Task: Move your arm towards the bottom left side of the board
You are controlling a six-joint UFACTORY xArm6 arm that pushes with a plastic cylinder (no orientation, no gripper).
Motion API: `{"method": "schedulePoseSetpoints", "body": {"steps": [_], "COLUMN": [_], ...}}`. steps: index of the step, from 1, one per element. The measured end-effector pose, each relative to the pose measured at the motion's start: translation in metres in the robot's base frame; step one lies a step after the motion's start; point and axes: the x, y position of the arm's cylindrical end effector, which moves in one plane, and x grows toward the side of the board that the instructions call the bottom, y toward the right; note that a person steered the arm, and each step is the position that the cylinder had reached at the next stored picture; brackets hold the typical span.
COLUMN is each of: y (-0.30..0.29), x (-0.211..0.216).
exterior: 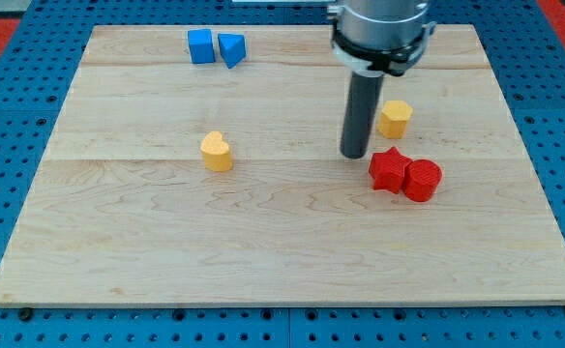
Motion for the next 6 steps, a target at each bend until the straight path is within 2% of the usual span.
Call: {"method": "schedulePoseSetpoints", "body": {"steps": [3, 4, 5, 6], "y": [-0.009, -0.031, -0.073, -0.129], "x": [0.005, 0.031, 0.07, 0.089]}}
